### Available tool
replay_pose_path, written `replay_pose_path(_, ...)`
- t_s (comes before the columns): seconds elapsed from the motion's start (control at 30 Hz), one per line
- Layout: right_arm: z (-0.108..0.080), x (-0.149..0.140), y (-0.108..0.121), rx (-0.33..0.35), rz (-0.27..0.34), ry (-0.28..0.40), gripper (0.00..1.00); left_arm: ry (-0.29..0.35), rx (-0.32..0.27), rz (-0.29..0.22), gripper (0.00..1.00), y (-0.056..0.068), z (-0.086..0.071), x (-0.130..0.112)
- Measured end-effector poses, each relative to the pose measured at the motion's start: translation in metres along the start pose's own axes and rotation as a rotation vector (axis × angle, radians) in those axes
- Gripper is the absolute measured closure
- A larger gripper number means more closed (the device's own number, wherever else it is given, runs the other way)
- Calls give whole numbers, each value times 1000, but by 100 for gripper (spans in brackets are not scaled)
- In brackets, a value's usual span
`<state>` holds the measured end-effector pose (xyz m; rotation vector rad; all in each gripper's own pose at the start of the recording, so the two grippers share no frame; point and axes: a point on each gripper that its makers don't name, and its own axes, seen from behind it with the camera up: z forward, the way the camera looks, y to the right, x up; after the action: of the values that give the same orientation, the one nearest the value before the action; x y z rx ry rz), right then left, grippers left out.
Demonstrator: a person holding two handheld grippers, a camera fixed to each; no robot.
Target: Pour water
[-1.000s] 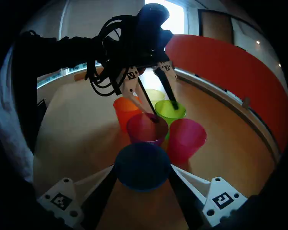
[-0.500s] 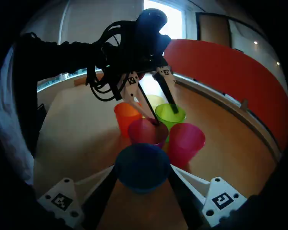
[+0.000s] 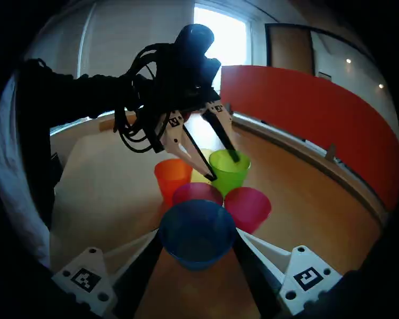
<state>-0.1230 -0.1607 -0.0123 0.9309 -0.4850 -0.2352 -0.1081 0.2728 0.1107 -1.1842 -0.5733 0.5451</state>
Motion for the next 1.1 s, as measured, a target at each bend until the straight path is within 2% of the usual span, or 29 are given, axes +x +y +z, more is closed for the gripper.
replay_pose_path(0.33,-14,30,7,-32,-7,48,10,104,64,-39,14,-10,-32,20)
replay_pose_path(0.67,-27,61,5,-43,-15,104,10,212,137,-81,14,-14,-61,37)
replay_pose_path(1.1,-34,107,-5,-57,5,254,10,282,194,-112,14,-8,-88,47)
